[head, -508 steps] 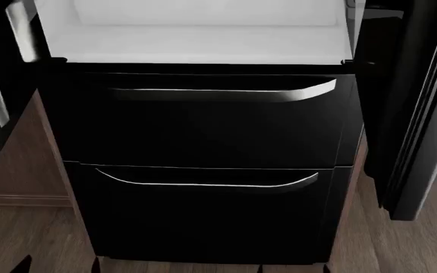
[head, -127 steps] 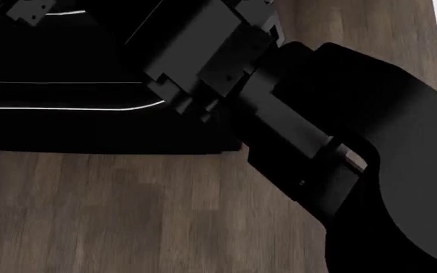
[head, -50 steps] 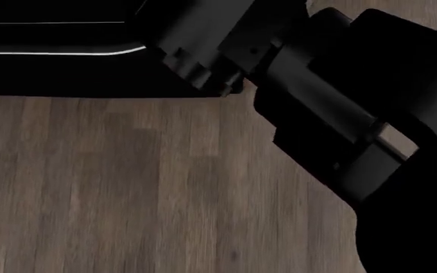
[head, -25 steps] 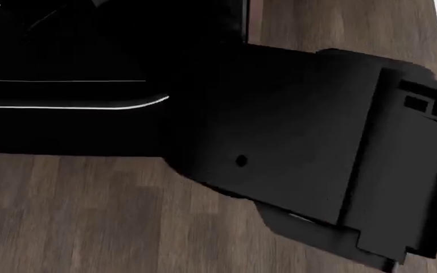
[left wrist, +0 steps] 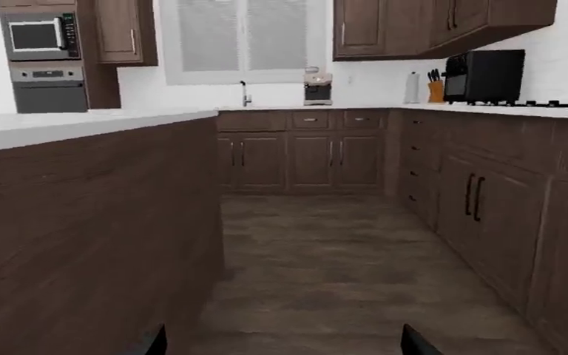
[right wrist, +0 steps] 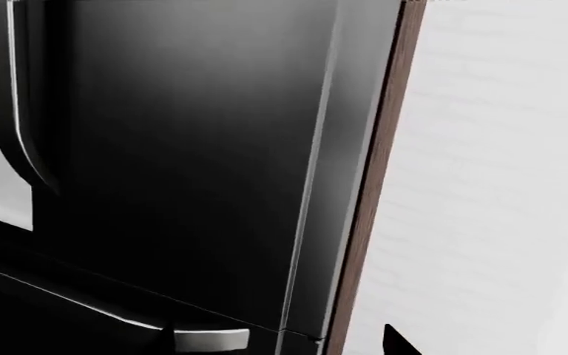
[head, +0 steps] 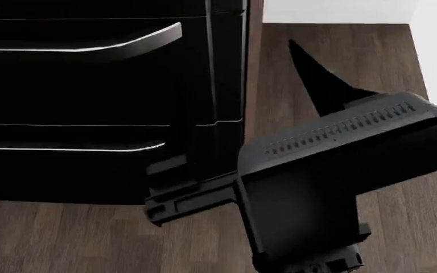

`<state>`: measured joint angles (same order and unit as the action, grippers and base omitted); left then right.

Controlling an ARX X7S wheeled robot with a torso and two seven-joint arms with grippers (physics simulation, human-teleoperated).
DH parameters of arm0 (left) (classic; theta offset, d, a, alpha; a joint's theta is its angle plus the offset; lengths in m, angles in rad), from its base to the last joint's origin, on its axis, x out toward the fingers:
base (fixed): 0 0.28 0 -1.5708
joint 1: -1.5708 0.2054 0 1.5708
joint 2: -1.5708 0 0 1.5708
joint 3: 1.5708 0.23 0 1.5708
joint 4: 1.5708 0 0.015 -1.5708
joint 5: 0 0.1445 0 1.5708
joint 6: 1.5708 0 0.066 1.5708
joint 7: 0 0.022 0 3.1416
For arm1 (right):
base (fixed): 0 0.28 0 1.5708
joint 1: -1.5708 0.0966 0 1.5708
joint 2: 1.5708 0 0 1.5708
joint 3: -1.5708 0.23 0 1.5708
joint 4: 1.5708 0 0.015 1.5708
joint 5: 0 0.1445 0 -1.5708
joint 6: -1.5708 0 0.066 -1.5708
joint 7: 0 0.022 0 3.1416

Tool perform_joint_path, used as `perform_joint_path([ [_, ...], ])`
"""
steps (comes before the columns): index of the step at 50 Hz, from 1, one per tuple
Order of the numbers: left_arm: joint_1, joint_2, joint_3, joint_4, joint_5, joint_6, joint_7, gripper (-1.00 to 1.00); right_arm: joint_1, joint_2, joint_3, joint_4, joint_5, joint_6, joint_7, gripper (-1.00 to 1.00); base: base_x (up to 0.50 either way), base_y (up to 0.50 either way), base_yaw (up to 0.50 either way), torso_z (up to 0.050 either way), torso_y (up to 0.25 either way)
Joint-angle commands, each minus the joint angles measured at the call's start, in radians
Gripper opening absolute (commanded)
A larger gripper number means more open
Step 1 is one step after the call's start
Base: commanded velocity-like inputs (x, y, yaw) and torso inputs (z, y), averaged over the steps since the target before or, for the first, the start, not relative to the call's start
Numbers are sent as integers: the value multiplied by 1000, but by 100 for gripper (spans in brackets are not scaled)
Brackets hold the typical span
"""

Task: Close the fridge doors

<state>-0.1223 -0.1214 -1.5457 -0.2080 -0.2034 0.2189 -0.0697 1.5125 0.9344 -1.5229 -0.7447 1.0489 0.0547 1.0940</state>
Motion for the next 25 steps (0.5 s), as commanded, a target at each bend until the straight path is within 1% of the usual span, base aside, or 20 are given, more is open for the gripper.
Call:
perform_joint_path([
  [1, 217, 116, 421, 697, 5, -295, -19, 100, -237, 117, -58, -28, -187, -180, 59, 100, 0, 0, 0, -20, 92],
  [2, 230, 111, 452, 725, 18, -318, -19, 100, -254, 119, -61, -20, -195, -202, 56, 100, 0, 0, 0, -20, 100],
  [3, 243, 105, 475, 761, -1, -355, -6, 100, -274, 123, -68, -21, -224, -212, 64, 100, 0, 0, 0, -20, 121],
  [4, 256, 99, 513, 797, 43, -370, -10, 100, -283, 125, -71, -24, -237, -217, 71, 100, 0, 0, 0, -20, 121],
  [5, 264, 103, 523, 828, 15, -365, 2, 100, -299, 130, -73, -26, -255, -233, 80, 100, 0, 0, 0, -20, 121],
  [6, 283, 103, 561, 870, 57, -363, 3, 100, -321, 133, -80, -29, -286, -246, 92, 100, 0, 0, 0, -20, 119],
  [7, 292, 101, 575, 884, 53, -366, 7, 100, -329, 133, -83, -29, -299, -244, 101, 100, 0, 0, 0, -20, 119],
  [9, 332, 96, 634, 927, 67, -335, 47, 100, -372, 139, -90, -24, -341, -300, 108, 100, -4, 0, 0, -20, 120],
  [10, 368, 89, 700, 940, 94, -290, 98, 100, -387, 141, -93, -22, -358, -315, 113, 100, 0, 0, 0, -20, 107],
  [12, 408, 92, 785, 954, 189, -234, 119, 100, -439, 136, -108, -5, -422, -368, 116, 100, -4, 0, 0, -16, 93],
  [13, 418, 100, 820, 968, 206, -216, 119, 100, -463, 128, -115, 9, -442, -388, 122, 100, -8, 0, 0, -16, 92],
  [16, 428, 89, 874, 999, 205, -238, 129, 100, -503, 109, -130, 19, -489, -397, 143, 100, -3, 0, 0, -17, 94],
  [17, 428, 86, 886, 1013, 205, -271, 129, 100, -512, 103, -133, 21, -501, -401, 146, 100, 0, 0, 0, -18, 102],
  [18, 440, 83, 915, 1018, 223, -255, 138, 100, -527, 94, -137, 28, -520, -401, 158, 100, 0, 0, 0, -23, 123],
  [20, 450, 84, 940, 1024, 228, -262, 136, 100, -543, 87, -139, 44, -532, -411, 167, 100, -4, 0, 0, -23, 130],
  [21, 453, 88, 953, 1020, 243, -249, 125, 100, -550, 82, -140, 50, -547, -380, 196, 100, 0, 0, 0, -23, 137],
  [23, 468, 89, 984, 1008, 264, -237, 121, 100, -577, 69, -146, 86, -553, -436, 177, 100, -5, 0, 0, -26, 179],
  [25, 485, 87, 1006, 1002, 251, -232, 124, 100, -590, 61, -150, 103, -564, -442, 177, 100, 0, 0, 0, -29, 203],
])
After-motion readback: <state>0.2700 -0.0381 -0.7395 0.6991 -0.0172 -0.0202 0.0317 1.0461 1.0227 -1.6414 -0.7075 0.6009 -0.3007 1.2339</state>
